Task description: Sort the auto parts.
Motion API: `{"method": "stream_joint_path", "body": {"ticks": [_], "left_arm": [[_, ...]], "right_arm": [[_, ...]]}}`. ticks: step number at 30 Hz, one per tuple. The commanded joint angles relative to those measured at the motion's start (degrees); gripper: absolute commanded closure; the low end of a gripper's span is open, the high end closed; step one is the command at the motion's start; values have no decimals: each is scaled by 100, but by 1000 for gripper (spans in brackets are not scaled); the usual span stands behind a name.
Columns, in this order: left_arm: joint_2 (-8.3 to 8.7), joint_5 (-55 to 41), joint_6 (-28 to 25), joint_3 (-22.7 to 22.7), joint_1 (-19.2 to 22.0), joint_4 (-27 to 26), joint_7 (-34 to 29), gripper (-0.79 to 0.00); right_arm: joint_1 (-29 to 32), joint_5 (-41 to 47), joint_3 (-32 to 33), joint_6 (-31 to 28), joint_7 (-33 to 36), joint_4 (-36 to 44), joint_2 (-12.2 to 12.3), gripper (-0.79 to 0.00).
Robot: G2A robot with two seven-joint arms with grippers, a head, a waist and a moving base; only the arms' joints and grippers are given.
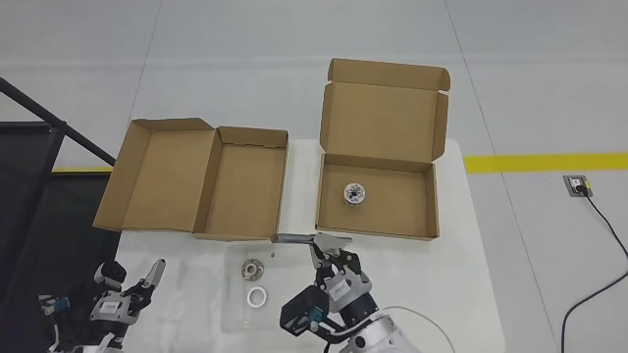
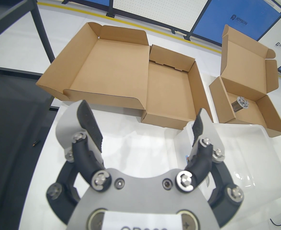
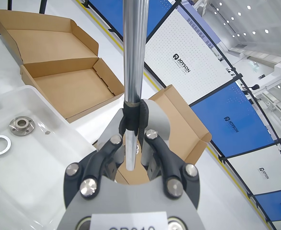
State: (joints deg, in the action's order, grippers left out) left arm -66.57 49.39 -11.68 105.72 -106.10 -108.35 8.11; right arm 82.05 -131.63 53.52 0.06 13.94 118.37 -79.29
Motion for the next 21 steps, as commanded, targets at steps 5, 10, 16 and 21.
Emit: {"method": "stream_joint_path", "body": {"ticks": [5,10,16,21], "left_arm": [[0,0,0,0,0,0,0,-785],[0,0,0,0,0,0,0,-785],[0,0,0,0,0,0,0,-785],[0,0,0,0,0,0,0,-785]], "right_arm": [[-519,985,632,79,498,-428,-78,0],[-1077,2017,1379,-618,942,-976,-76,0],[-1868,2786,1918,-1149,1527,-1923,-79,0],[-2629,3124,1940,-1230,1709,-2971,-125,0]]}}
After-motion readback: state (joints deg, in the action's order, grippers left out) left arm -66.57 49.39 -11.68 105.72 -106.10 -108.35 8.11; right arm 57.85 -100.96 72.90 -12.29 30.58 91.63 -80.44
